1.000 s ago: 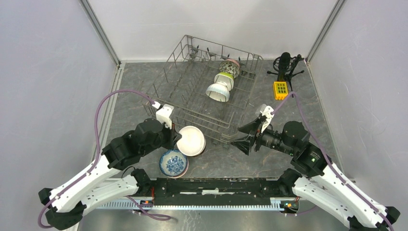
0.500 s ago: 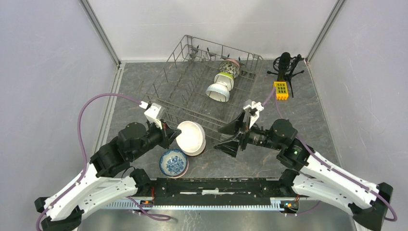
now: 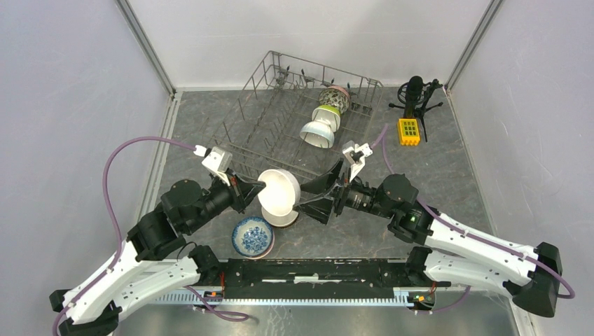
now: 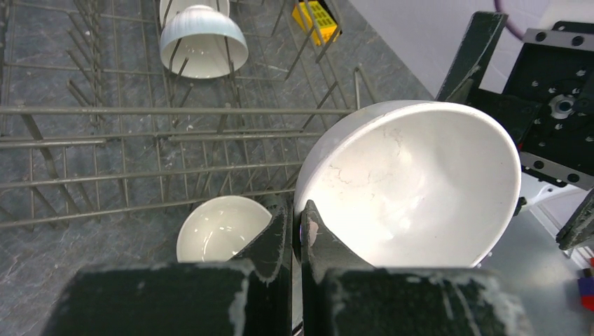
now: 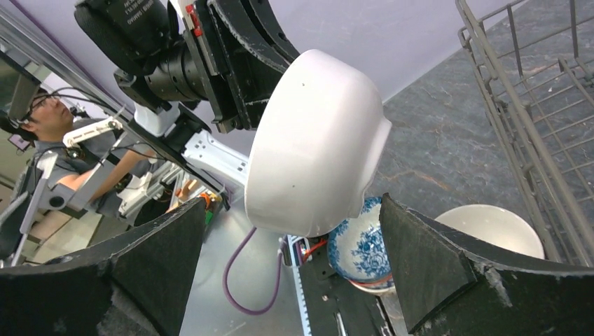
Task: Load the bowls into the dish rack
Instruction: Place the bowl in the dish rack.
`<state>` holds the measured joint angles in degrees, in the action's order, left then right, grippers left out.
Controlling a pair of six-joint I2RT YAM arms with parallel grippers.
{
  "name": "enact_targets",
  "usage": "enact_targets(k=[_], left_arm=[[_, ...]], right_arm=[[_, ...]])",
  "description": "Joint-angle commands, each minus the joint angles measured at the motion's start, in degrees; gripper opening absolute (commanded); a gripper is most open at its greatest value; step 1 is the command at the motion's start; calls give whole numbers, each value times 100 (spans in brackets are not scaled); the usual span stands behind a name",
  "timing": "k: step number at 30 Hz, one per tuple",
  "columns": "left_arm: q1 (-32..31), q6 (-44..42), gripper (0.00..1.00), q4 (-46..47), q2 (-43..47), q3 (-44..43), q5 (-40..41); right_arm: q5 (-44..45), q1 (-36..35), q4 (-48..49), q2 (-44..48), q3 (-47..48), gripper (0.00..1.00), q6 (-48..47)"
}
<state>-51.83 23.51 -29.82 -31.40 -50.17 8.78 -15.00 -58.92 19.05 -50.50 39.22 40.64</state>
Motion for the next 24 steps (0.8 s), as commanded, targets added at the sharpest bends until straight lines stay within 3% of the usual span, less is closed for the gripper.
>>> enact_targets(k=[1, 12, 24], left_arm=[[12, -17, 2, 766, 150, 5, -115], [6, -66, 2, 935, 169, 42, -19], [5, -92, 2, 811, 138, 43, 430]], right_arm=[[516, -147, 451, -73, 366, 98, 177], [825, -324, 752, -379, 550, 98, 319], [897, -402, 1042, -693, 666, 82, 303]])
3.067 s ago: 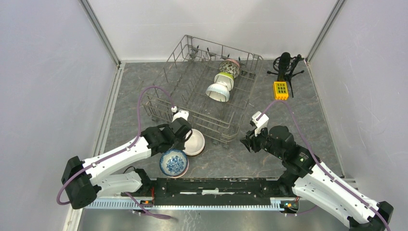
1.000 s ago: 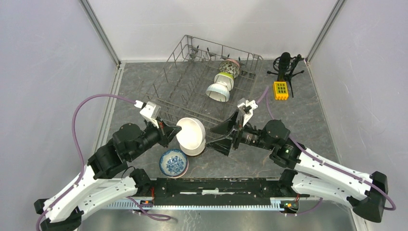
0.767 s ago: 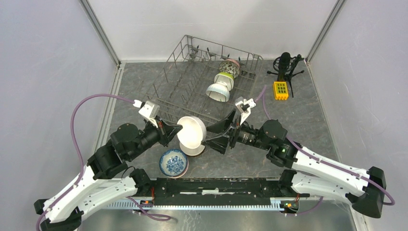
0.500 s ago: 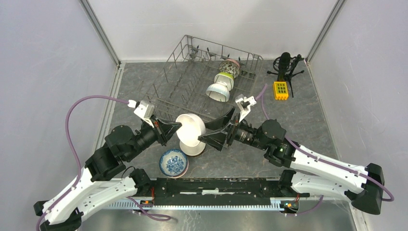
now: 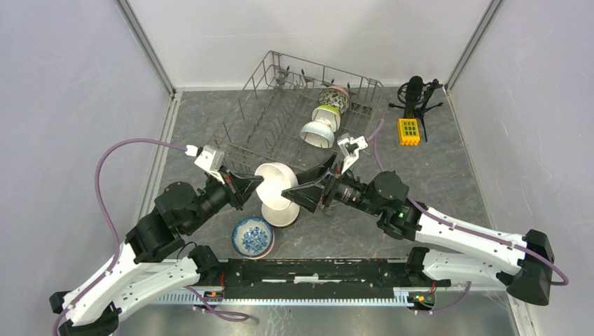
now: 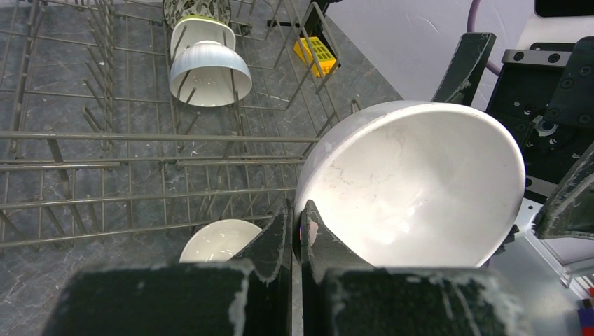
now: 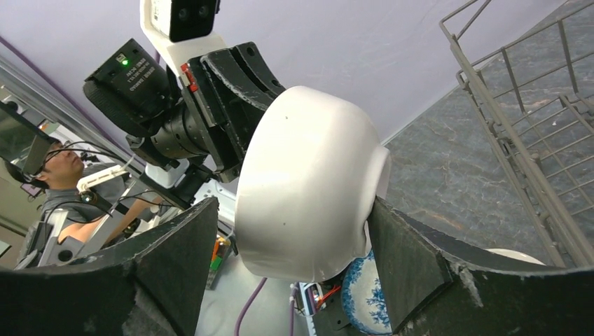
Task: Load the bowls into the dish rack
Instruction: Place the bowl in the dish rack.
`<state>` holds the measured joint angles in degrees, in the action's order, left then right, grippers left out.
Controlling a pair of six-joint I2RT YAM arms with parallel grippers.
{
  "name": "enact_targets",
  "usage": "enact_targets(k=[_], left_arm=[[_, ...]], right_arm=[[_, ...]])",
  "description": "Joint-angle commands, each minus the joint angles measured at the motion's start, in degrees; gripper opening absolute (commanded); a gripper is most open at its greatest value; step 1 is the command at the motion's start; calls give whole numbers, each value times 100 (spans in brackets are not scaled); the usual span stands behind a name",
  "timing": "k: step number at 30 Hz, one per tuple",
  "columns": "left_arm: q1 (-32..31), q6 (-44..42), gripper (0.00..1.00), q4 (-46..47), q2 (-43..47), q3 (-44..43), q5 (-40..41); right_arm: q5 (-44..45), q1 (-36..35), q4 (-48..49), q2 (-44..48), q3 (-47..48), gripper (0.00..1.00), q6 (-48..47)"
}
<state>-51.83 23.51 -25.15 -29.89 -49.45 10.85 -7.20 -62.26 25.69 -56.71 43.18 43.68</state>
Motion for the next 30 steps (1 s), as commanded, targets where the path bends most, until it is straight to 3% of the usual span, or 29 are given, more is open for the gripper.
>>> enact_targets(k=[1, 9, 15, 18, 19, 21, 22, 24, 27, 29, 30], left_arm=[[11, -92, 2, 347, -21, -22, 220], [7, -144, 2, 252, -70, -51, 236], [2, -123, 2, 232, -116, -29, 255], [6, -110, 2, 245, -130, -38, 248], [2, -110, 2, 240, -139, -38, 251], [1, -110, 2, 221, -156, -47, 258], [1, -110, 3, 211, -172, -56, 259], [2, -89, 15, 167, -188, -51, 311], [7, -66, 23, 132, -183, -30, 388], [6, -36, 38, 112, -199, -21, 446], [7, -30, 41, 107, -208, -21, 464]], right_arm=[[138, -85, 384, -98, 274, 82, -4], [287, -156, 312, -235, 376, 76, -138], [298, -170, 340, -244, 387, 63, -192], [315, -181, 402, -235, 367, 48, -206], [324, -190, 393, -244, 383, 38, -220], [407, -187, 266, -244, 423, 7, -245], [454, -183, 230, -232, 422, 0, -258], [513, -188, 231, -200, 402, 0, -307], [535, -186, 228, -172, 410, 0, -360], [519, -190, 210, -163, 436, 0, -398], [510, -189, 209, -165, 458, 0, -424]])
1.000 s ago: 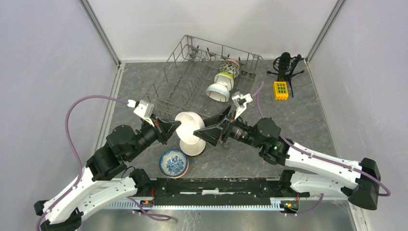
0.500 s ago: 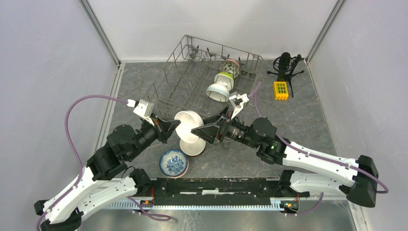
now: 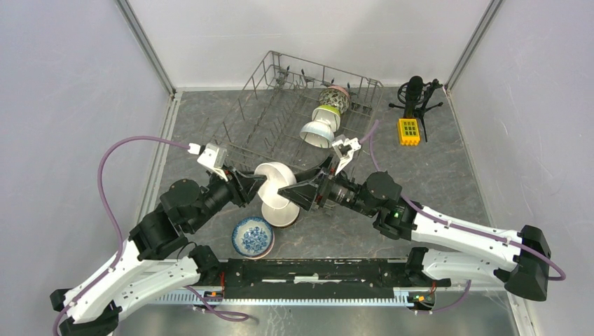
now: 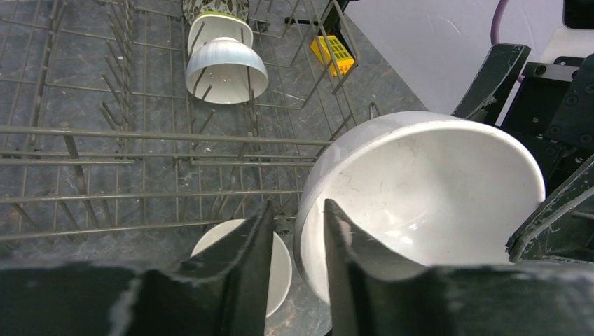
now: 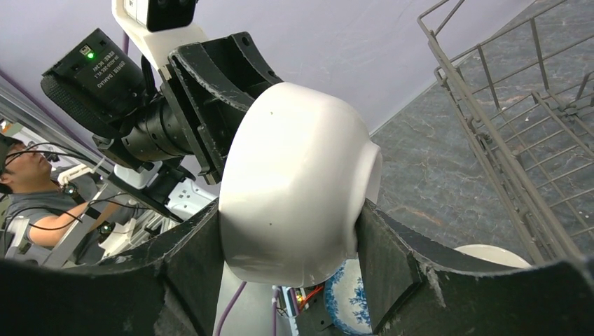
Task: Load the bowls into the dish rack
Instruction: Place the bowl in the dish rack.
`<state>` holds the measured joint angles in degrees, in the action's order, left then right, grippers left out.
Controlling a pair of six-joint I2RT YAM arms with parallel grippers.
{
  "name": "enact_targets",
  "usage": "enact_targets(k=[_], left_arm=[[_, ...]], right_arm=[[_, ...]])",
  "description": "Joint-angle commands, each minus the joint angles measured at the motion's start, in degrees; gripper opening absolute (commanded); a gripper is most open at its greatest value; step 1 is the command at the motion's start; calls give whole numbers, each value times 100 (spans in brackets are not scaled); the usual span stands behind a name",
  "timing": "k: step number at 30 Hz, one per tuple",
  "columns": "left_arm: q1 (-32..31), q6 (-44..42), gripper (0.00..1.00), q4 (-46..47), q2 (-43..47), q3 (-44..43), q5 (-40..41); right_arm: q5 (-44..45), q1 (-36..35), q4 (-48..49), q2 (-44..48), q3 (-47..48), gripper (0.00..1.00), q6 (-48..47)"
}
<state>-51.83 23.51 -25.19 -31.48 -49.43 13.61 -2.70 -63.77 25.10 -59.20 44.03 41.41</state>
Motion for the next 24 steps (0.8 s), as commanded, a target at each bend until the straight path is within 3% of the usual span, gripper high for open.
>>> enact_targets(k=[1, 8, 12, 20, 24], left_arm=[[7, -26, 45, 103, -46, -23, 194], [6, 5, 56, 39, -42, -71, 267], [4, 29, 74, -88, -21, -169, 292], [6, 5, 99, -316, 133, -387, 350], [4, -47, 100, -457, 134, -479, 408]], right_arm=[[74, -39, 223, 92, 401, 0, -248], [440, -30, -56, 163, 551, 0, -623], [603, -20, -260, 115, 702, 0, -876], [854, 126, -886, -77, 1156, 0, -1657], [900, 379, -1367, -161, 1466, 0, -2143]])
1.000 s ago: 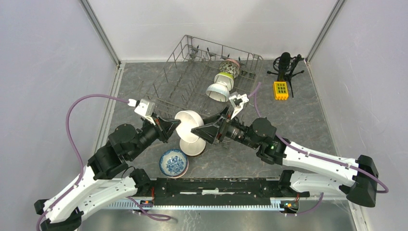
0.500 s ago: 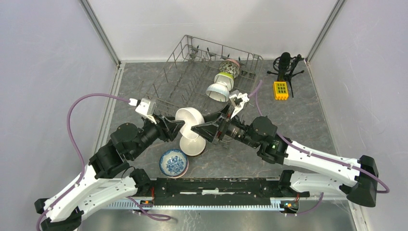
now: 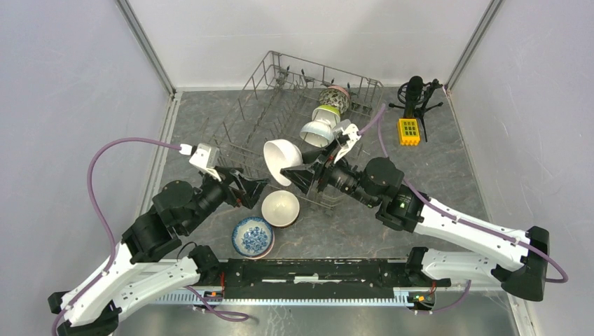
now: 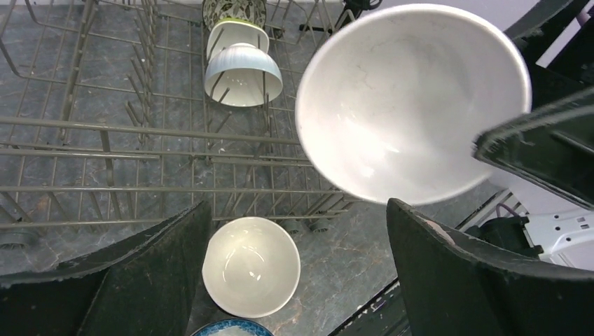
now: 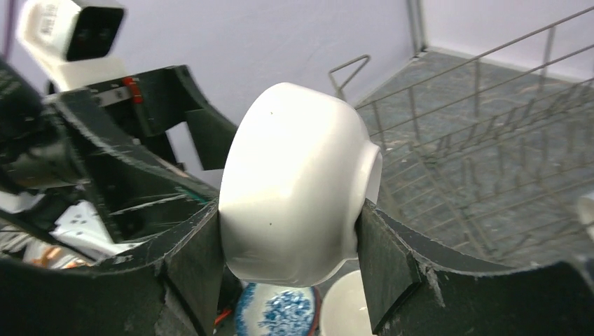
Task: Load the bowls into the dish rack
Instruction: Place the bowl in the dish rack.
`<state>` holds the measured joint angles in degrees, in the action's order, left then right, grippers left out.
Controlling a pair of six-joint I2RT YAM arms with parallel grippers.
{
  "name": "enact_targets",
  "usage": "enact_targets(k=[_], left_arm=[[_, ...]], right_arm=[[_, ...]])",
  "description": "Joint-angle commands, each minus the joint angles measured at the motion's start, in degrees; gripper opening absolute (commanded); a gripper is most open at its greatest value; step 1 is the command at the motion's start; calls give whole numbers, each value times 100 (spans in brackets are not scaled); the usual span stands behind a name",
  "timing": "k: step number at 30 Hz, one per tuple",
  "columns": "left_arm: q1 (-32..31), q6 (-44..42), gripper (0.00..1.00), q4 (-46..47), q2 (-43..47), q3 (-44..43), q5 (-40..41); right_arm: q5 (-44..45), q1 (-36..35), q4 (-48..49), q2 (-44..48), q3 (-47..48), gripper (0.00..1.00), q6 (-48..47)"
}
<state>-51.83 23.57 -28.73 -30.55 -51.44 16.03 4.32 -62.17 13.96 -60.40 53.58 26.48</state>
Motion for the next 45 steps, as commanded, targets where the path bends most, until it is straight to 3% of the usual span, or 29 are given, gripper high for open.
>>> enact_targets(k=[1, 7, 18, 26, 32, 45], left_arm=[[5, -63, 100, -142, 40, -270, 183], [6, -137, 100, -332, 3, -93, 294], [8, -576, 100, -825, -337, -98, 366], [7, -646, 100, -989, -574, 71, 525], [8, -574, 100, -958, -367, 186, 461], [9, -485, 100, -959, -259, 231, 315]], right_arm=[[185, 303, -355, -50, 562, 0, -736], [-228, 1016, -831, -82, 799, 0, -1225], [-747, 1863, -2105, -463, 1493, 0, -3051], [-1573, 2462, -3180, -1379, 2452, 0, -4067], [-2348, 2881, -3522, -1903, 2728, 0, -4282], [-2928, 3073, -4365, -2953, 3485, 0, -4438]])
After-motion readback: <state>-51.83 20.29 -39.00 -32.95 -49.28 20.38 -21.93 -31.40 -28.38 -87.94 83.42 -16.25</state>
